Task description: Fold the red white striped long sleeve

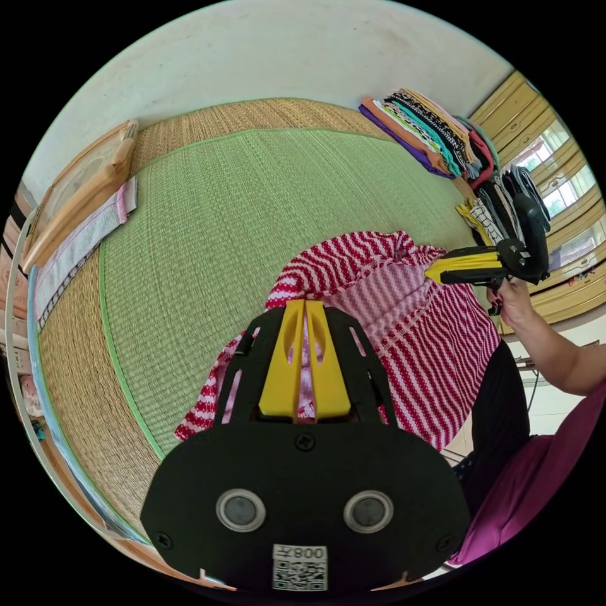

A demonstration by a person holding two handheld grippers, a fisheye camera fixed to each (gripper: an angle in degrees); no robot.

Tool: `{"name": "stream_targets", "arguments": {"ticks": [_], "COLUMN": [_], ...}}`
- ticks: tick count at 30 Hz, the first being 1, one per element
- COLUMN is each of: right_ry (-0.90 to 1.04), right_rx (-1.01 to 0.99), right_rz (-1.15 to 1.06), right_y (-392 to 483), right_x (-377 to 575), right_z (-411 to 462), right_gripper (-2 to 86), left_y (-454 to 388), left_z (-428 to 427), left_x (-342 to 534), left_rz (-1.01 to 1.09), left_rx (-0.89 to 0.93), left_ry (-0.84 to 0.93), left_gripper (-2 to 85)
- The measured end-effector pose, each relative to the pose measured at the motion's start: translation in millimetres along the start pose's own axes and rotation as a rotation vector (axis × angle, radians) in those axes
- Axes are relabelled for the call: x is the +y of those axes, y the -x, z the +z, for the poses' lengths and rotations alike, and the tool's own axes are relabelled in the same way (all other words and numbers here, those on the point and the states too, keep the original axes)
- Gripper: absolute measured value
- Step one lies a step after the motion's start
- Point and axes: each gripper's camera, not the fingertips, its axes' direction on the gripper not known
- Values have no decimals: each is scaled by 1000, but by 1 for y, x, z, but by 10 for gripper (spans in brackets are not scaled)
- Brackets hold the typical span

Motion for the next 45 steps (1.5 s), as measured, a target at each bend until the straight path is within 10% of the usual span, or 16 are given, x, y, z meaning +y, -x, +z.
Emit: {"name": "stream_targets", "arguments": {"ticks": [45], "right_ry": [31], "right_rx": [51], "right_rz": [140], "right_y": [-65], "right_x": [11], "right_z": [49], "right_gripper": [1], "left_y": [124], "left_z": [-55], "left_x": [120], "left_rz": [-265], "left_rx": [-156], "left_ry": [9], "left_gripper": [0]}}
